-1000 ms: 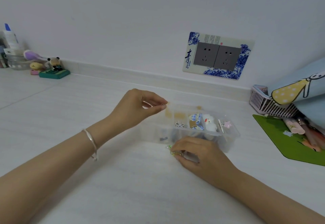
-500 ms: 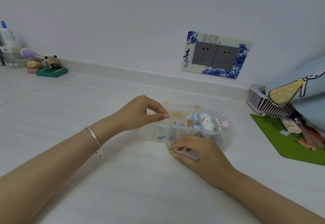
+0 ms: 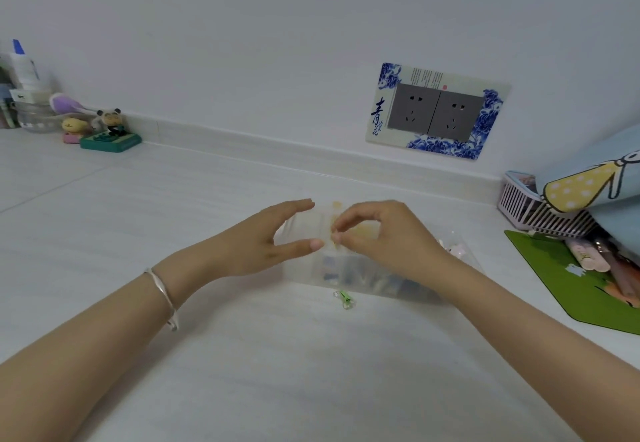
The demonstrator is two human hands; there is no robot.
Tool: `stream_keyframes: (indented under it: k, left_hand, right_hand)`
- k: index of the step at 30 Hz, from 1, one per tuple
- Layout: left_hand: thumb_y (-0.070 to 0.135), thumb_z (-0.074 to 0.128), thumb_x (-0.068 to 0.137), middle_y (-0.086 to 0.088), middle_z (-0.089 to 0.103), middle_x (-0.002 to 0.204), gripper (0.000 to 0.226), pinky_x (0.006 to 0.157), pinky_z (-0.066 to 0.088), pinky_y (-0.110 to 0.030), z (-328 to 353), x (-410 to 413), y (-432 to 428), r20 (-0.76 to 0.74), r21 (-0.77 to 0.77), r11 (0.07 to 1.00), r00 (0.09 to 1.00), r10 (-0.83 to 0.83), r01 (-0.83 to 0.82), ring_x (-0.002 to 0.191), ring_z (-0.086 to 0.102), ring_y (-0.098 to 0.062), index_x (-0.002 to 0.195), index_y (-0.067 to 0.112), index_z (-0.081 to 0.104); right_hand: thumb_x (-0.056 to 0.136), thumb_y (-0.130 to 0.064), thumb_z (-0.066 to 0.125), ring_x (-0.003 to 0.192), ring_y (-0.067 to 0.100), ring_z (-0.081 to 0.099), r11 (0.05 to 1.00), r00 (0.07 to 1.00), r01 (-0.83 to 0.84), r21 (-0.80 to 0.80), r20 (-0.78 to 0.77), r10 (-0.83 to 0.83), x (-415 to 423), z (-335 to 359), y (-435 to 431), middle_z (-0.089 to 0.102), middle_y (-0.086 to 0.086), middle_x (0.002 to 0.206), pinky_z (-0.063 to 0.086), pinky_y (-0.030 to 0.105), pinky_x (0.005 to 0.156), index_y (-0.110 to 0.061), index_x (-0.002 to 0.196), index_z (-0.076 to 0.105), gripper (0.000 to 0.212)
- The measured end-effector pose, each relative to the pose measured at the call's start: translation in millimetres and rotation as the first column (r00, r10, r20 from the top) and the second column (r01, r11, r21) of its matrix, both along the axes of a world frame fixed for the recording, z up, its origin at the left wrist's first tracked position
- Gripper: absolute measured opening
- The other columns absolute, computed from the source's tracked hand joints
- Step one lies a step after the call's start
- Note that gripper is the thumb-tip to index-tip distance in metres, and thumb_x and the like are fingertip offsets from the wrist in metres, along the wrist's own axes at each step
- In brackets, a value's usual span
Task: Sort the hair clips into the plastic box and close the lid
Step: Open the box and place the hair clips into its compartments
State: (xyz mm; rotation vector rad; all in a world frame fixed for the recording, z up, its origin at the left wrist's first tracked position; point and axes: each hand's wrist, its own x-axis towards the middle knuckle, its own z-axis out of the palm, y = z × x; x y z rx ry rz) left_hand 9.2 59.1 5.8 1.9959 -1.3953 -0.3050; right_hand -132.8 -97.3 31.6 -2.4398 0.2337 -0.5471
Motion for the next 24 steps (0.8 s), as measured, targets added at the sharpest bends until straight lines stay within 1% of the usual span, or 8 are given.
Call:
stream_keyframes:
  k: [2, 4, 7, 9, 13, 18, 22, 24]
  left_hand:
    - [0.065, 0.048, 0.071, 0.021, 0.026, 0.15, 0.08, 0.107, 0.018, -0.017, -1, 1, -1, 0.0, -0.007, 1.0, 1.0, 0.001, -0.001, 0.134, 0.022, 0.006, 0.143, 0.035, 0.028]
    - [0.066, 0.048, 0.071, 0.022, 0.026, 0.15, 0.08, 0.107, 0.019, -0.018, -2, 1, -1, -0.002, -0.011, 1.0, 1.0, 0.003, -0.003, 0.135, 0.023, 0.003, 0.142, 0.036, 0.028]
    - [0.068, 0.048, 0.07, 0.023, 0.027, 0.149, 0.08, 0.107, 0.021, -0.019, -5, 4, -1, -0.01, -0.019, 1.0, 1.0, 0.003, -0.003, 0.136, 0.023, 0.003, 0.141, 0.037, 0.03]
    - [0.07, 0.047, 0.07, 0.023, 0.028, 0.149, 0.08, 0.111, 0.021, -0.023, -7, 5, -2, -0.009, -0.029, 1.0, 1.0, 0.002, -0.002, 0.136, 0.024, 0.002, 0.141, 0.037, 0.031]
    - [0.071, 0.049, 0.071, 0.024, 0.03, 0.147, 0.078, 0.114, 0.024, -0.028, -10, 9, -3, -0.007, -0.038, 0.999, 1.0, 0.01, -0.011, 0.136, 0.026, 0.002, 0.14, 0.037, 0.033]
    - [0.073, 0.049, 0.069, 0.024, 0.032, 0.147, 0.078, 0.113, 0.026, -0.03, -12, 7, -6, -0.03, -0.051, 0.999, 0.999, 0.014, -0.016, 0.135, 0.029, 0.001, 0.138, 0.037, 0.036]
    - [0.077, 0.049, 0.067, 0.026, 0.03, 0.147, 0.079, 0.111, 0.029, -0.028, -13, 7, -6, -0.035, -0.056, 0.998, 0.999, 0.017, -0.019, 0.135, 0.029, 0.002, 0.136, 0.041, 0.036]
    - [0.079, 0.048, 0.065, 0.027, 0.03, 0.146, 0.081, 0.111, 0.029, -0.029, -14, 8, -6, -0.042, -0.053, 0.998, 0.999, 0.019, -0.021, 0.135, 0.029, 0.002, 0.135, 0.042, 0.036]
  right_hand:
    - [0.082, -0.025, 0.07, 0.083, -0.012, 0.061, 0.999, 0.999, -0.015, -0.038, -0.049, 0.014, 2, -2, -2, 0.071, -0.016, 0.083, 0.039, 0.001, 0.076, -0.023, 0.083, 0.074, 0.005]
    - [0.084, -0.026, 0.067, 0.087, -0.013, 0.059, 0.999, 1.0, 0.016, -0.044, -0.01, -0.017, -3, -1, -2, 0.07, -0.019, 0.088, 0.039, 0.002, 0.078, -0.026, 0.088, 0.074, 0.008]
    - [0.087, -0.023, 0.064, 0.092, -0.001, 0.061, 0.99, 0.977, 0.065, -0.123, 0.21, -0.038, -21, -5, 3, 0.07, -0.018, 0.094, 0.045, 0.016, 0.083, -0.025, 0.092, 0.072, 0.01]
    - [0.087, -0.021, 0.062, 0.091, 0.001, 0.062, 0.96, 0.943, 0.017, -0.279, 0.322, 0.077, -36, -15, 8, 0.069, -0.017, 0.094, 0.046, 0.019, 0.085, -0.022, 0.093, 0.072, 0.011]
    - [0.088, -0.02, 0.06, 0.094, 0.0, 0.064, 0.886, 0.954, -0.153, -0.438, 0.169, 0.249, -54, -47, 14, 0.072, -0.009, 0.098, 0.049, 0.016, 0.085, -0.015, 0.096, 0.071, 0.015]
    - [0.087, -0.043, 0.049, 0.107, -0.004, 0.058, 0.937, 0.989, -0.146, -0.317, -0.015, 0.149, -51, -61, 13, 0.067, -0.017, 0.113, 0.048, 0.022, 0.09, -0.025, 0.109, 0.067, 0.033]
    - [0.086, -0.022, 0.061, 0.098, -0.002, 0.064, 0.942, 0.982, -0.163, -0.294, 0.041, 0.183, -48, -64, 16, 0.072, -0.012, 0.103, 0.052, 0.025, 0.084, -0.02, 0.096, 0.072, 0.015]
    - [0.084, -0.011, 0.063, 0.094, -0.001, 0.065, 0.939, 0.977, -0.173, -0.296, 0.07, 0.202, -50, -65, 17, 0.073, -0.011, 0.1, 0.053, 0.024, 0.082, -0.019, 0.095, 0.071, 0.016]
